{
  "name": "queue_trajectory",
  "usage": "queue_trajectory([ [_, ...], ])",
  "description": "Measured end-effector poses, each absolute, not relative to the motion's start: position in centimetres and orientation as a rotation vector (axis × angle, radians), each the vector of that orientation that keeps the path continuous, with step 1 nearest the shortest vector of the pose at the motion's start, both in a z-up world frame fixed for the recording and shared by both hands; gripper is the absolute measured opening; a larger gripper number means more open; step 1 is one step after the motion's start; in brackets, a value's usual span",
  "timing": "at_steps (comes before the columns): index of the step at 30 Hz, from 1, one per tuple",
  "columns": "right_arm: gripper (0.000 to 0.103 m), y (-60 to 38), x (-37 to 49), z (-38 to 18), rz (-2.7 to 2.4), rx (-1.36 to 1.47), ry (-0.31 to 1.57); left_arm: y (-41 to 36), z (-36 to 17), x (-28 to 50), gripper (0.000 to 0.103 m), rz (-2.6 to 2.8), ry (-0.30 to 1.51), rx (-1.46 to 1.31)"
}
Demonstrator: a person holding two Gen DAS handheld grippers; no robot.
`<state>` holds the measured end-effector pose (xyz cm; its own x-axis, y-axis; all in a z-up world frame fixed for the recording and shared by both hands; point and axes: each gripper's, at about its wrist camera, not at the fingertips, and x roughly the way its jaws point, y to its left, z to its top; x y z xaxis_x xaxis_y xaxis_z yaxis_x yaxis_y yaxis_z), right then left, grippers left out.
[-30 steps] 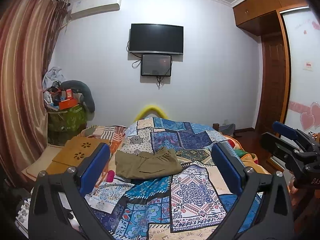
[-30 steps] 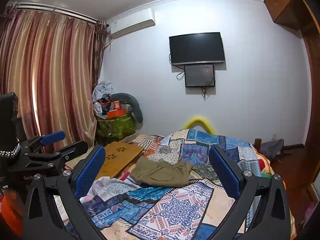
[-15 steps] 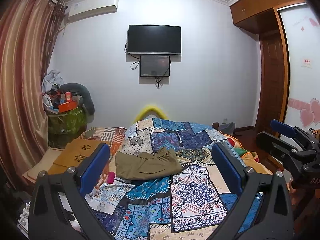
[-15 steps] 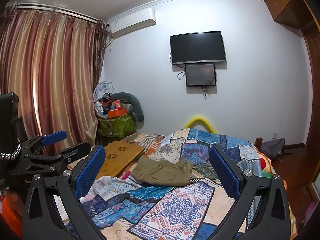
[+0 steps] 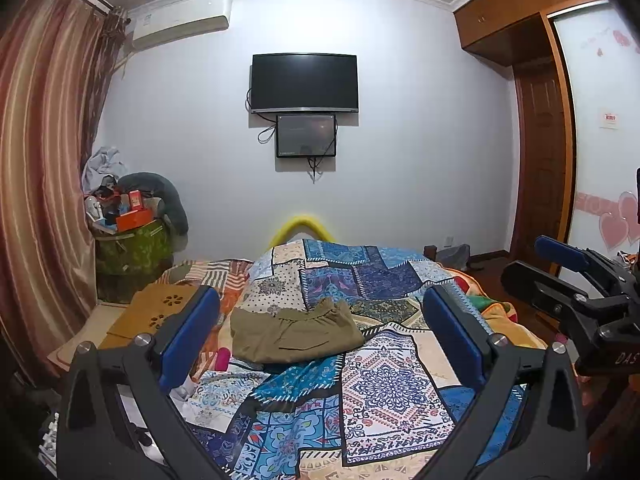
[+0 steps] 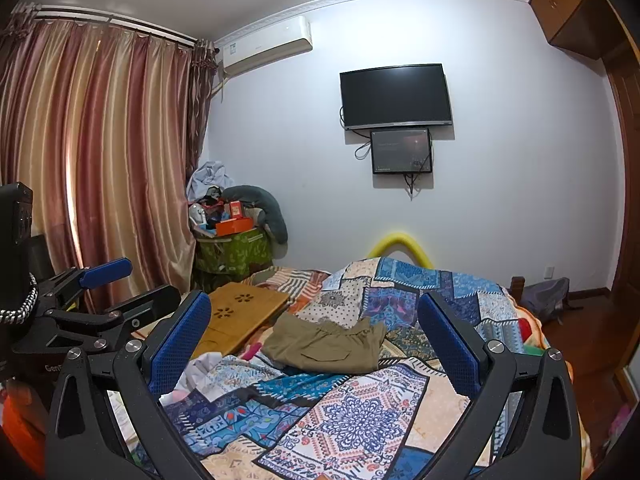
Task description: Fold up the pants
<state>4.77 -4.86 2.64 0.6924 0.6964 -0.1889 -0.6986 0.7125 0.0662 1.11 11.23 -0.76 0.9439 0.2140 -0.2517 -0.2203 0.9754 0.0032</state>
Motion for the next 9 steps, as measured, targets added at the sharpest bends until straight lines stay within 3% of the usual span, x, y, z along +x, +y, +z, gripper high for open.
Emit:
queue_trajectory([
  [9,0.103,-5.06,4.98,2.56,0.775,-0.005,0.214,11.53,-0.87,1.44,0.103,0.217,0.265,-0.037],
])
